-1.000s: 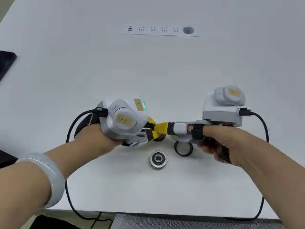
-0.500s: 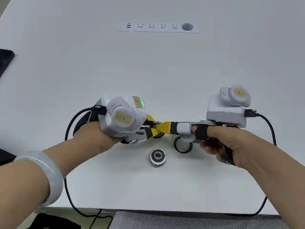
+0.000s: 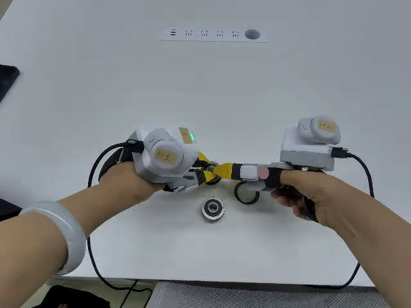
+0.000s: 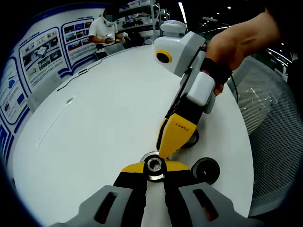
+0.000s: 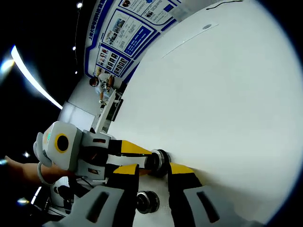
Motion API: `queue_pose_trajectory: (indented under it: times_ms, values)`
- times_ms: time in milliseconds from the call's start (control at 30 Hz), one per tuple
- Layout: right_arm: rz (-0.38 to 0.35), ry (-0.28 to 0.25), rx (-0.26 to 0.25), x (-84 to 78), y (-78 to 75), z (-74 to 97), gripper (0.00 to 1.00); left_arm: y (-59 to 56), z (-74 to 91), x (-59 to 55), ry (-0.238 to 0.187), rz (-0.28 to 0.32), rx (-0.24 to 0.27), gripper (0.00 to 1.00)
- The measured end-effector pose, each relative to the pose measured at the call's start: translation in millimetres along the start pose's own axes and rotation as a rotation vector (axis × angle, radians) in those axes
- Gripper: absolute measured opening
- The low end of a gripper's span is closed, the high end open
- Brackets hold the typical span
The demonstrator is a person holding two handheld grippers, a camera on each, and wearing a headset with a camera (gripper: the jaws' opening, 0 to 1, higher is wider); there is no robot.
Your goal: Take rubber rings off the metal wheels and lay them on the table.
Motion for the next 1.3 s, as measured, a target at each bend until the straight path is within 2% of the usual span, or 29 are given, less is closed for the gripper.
queue_pose_trajectory:
  times_ms: [167, 400, 633, 767, 1033, 1300]
  values:
    - [0.004, 0.003, -0.005, 1.4, 1.8, -5.0, 0.3, 0.1, -0.2, -0.5, 0.0, 0.001, 0.001, 0.13]
    - [-0.006, 0.005, 0.012, 0.8, 5.7, -9.1, 0.31, 0.3, -0.2, -0.6, 0.0, 0.0, 0.0, 0.13]
    - [-0.01, 0.019, 0.029, -1.7, 8.5, -5.4, 0.31, 0.2, -0.2, -0.4, -0.003, -0.001, -0.001, 0.13]
    - [-0.004, 0.008, 0.016, -1.2, 3.8, -3.4, 0.31, 0.2, 0.0, 0.1, -0.003, -0.001, -0.001, 0.13]
    - [-0.059, 0.002, 0.03, -0.3, 1.2, -6.9, 0.31, 0.8, 0.2, 0.0, -0.001, -0.001, 0.0, 0.13]
    - [-0.028, -0.005, 0.048, -0.5, 5.1, -3.9, 0.33, 0.4, 0.8, 0.1, -0.004, 0.0, -0.001, 0.13]
Point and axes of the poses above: the centre of the closed fingertips' face, and the gripper's own axes: z roughly backward along the fingers, y roughly to its left, x roughly out of its top, the point moved 6 cm from there along z, roughly backward along the fingers, and after that the axes turned 11 degrees about x, right-handed, at the moved point
